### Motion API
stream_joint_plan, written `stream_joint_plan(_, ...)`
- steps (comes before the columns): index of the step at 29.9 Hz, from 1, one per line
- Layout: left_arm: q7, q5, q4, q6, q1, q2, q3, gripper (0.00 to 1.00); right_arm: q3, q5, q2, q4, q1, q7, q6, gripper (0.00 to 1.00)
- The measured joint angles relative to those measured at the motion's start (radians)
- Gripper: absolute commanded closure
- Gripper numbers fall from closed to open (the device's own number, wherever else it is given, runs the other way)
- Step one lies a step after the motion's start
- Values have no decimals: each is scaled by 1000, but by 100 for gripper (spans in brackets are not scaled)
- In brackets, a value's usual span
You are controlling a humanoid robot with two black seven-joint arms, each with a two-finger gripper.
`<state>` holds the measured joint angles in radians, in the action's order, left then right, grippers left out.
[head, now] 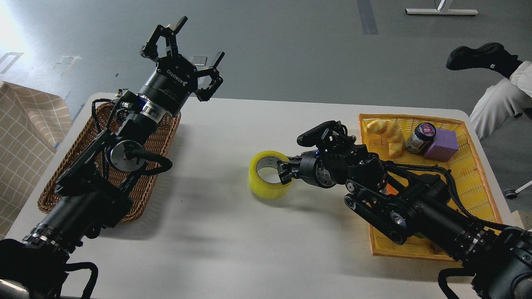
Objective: Place and transfer tape with both arms
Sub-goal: 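Lower the tape roll onto the table and release it with the right gripper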
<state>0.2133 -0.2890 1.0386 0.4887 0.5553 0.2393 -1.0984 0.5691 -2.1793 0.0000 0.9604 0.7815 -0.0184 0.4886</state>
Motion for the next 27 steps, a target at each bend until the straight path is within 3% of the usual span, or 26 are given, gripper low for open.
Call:
stream_joint_plan(3, 0, 0, 0, 0, 0, 0, 0, 2, -3, 1, 0, -1, -1, 0, 0, 86)
stream_joint_plan(10, 1, 0, 0, 0, 0, 0, 0, 2, -17, 2, 0, -3, 0, 0, 0, 48)
stream_joint_plan(12, 1, 0, 0, 0, 0, 0, 0, 2, -18, 4, 0, -3, 1, 0, 0, 47)
stream_joint_plan(18, 0, 0, 1, 0, 1, 3, 0, 2, -18, 8, 0, 1, 0, 0, 0, 27)
stream_joint_plan(21, 0, 0, 1, 0, 2, 3, 0, 2, -12, 12, 0, 9, -1, 0, 0, 4)
stream_joint_plan(27, 0, 1, 1, 0, 3, 3, 0, 2, 35, 25, 0, 52, 4, 1, 0, 1)
